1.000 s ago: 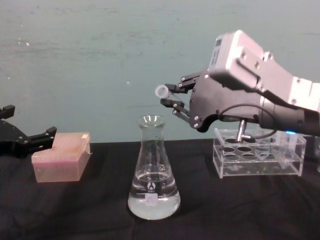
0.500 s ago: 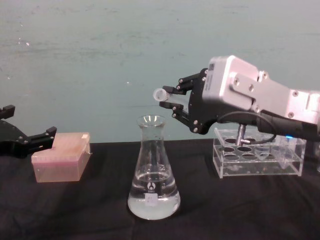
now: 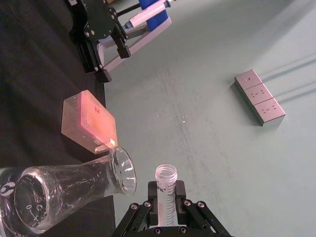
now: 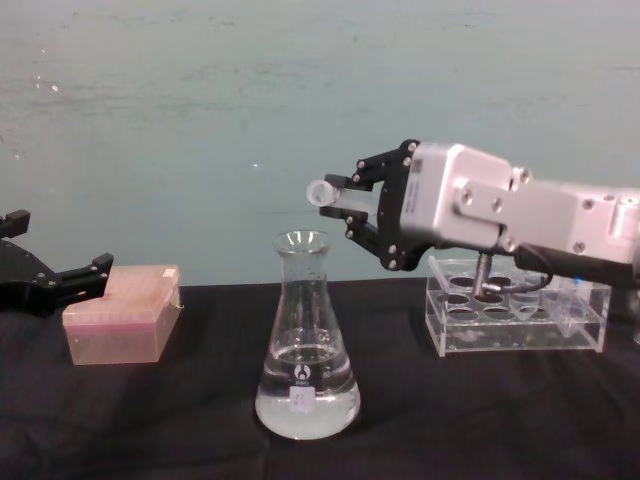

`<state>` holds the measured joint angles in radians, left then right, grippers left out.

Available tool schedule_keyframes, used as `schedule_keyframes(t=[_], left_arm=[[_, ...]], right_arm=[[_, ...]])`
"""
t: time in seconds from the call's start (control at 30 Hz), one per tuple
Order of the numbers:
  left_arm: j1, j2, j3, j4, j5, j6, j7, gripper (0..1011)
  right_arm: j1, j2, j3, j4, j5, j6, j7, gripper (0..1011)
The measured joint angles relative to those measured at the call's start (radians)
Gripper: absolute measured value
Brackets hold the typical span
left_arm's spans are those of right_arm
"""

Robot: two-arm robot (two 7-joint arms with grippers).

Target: Pour the liquid from the test tube into the beaker using one hand.

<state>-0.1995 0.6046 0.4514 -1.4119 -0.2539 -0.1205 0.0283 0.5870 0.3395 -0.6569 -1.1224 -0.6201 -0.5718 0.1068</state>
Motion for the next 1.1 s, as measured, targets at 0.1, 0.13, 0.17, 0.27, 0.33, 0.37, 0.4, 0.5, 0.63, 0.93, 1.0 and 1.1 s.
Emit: schedule_keyframes(t=[0.1,0.13,0.17,0.27,0.33,0.37,0.4,0.5,0.63,0.93,1.0,1.1], left_arm=[[0.0,0.0,0.0,0.0,0.0,0.0,0.0,1000],[0.0,0.0,0.0,0.0,0.0,0.0,0.0,1000],[0.0,0.0,0.0,0.0,0.0,0.0,0.0,1000],[0.0,0.0,0.0,0.0,0.0,0.0,0.0,1000],[0.0,0.0,0.0,0.0,0.0,0.0,0.0,1000],[0.0,0.0,0.0,0.0,0.0,0.0,0.0,1000],[0.0,0.0,0.0,0.0,0.0,0.0,0.0,1000],[0.0,0.0,0.0,0.0,0.0,0.0,0.0,1000],[0.0,0.0,0.0,0.0,0.0,0.0,0.0,1000],[0.0,0.0,0.0,0.0,0.0,0.0,0.0,1000],[0.0,0.0,0.0,0.0,0.0,0.0,0.0,1000],[0.0,0.0,0.0,0.0,0.0,0.0,0.0,1000]], right_arm=[[0.003,0.003,-0.007,0.002,-0.028,0.0,-0.024,195],[0.003,0.003,-0.009,0.003,-0.036,0.0,-0.031,195],[0.004,0.004,-0.011,0.004,-0.044,0.0,-0.037,195],[0.007,0.008,-0.019,0.005,-0.072,0.0,-0.062,195],[0.009,0.011,-0.025,0.006,-0.089,0.0,-0.078,195],[0.01,0.012,-0.027,0.007,-0.095,0.0,-0.083,195],[0.011,0.013,-0.031,0.008,-0.105,0.001,-0.093,195],[0.014,0.016,-0.039,0.01,-0.127,0.002,-0.114,195],[0.02,0.02,-0.051,0.014,-0.156,0.003,-0.141,195],[0.033,0.029,-0.081,0.02,-0.215,0.01,-0.195,195],[0.036,0.031,-0.086,0.021,-0.224,0.012,-0.204,195],[0.043,0.034,-0.096,0.025,-0.241,0.015,-0.221,195]])
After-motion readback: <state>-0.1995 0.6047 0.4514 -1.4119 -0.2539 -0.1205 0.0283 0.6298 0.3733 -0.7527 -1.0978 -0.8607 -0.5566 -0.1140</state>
